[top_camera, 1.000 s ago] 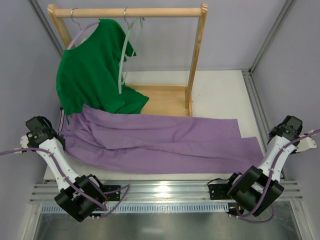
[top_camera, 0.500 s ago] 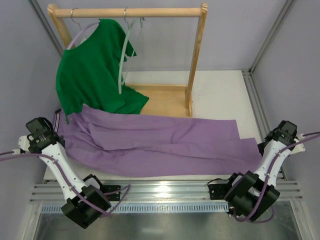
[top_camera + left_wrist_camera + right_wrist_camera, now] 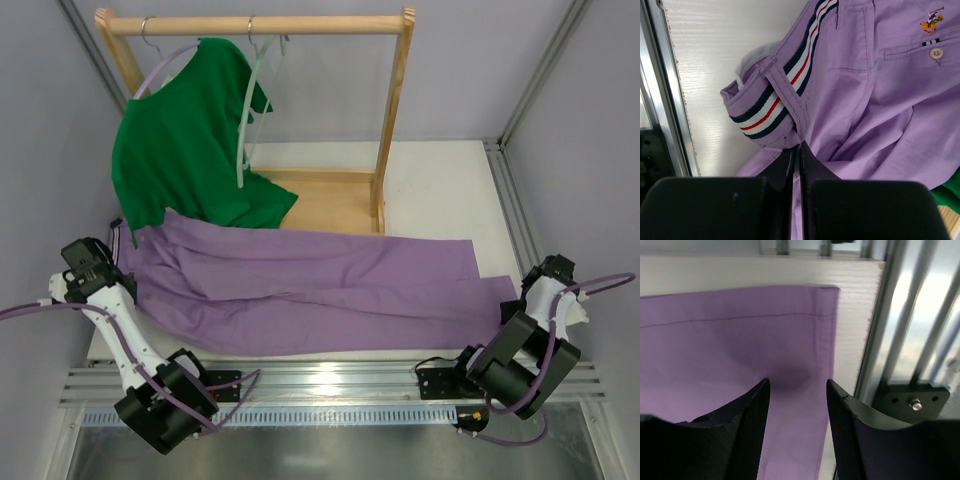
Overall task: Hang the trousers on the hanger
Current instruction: Fold the trousers
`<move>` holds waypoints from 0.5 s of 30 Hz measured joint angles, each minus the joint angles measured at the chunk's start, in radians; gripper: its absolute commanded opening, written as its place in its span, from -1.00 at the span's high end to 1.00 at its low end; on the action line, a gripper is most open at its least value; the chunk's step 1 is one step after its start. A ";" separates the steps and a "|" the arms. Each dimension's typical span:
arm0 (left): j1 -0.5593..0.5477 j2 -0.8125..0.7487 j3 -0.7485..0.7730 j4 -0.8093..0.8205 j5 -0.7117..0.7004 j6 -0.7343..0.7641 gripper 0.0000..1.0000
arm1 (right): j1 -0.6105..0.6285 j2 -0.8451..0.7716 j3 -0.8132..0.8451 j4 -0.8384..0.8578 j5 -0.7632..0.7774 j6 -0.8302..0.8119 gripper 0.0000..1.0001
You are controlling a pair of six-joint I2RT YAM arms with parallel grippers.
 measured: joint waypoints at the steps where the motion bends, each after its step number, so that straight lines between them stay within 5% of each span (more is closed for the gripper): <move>1: 0.000 0.004 0.002 0.000 0.001 0.000 0.99 | 0.009 0.000 -0.010 0.024 -0.018 -0.006 -0.04; 10: -0.006 -0.005 0.013 0.000 -0.001 0.002 0.99 | 0.369 -0.008 0.128 0.264 -0.193 -0.170 -0.28; 15: -0.007 -0.020 0.013 0.001 -0.003 0.014 0.99 | 0.387 0.130 0.258 0.343 -0.209 -0.285 -0.36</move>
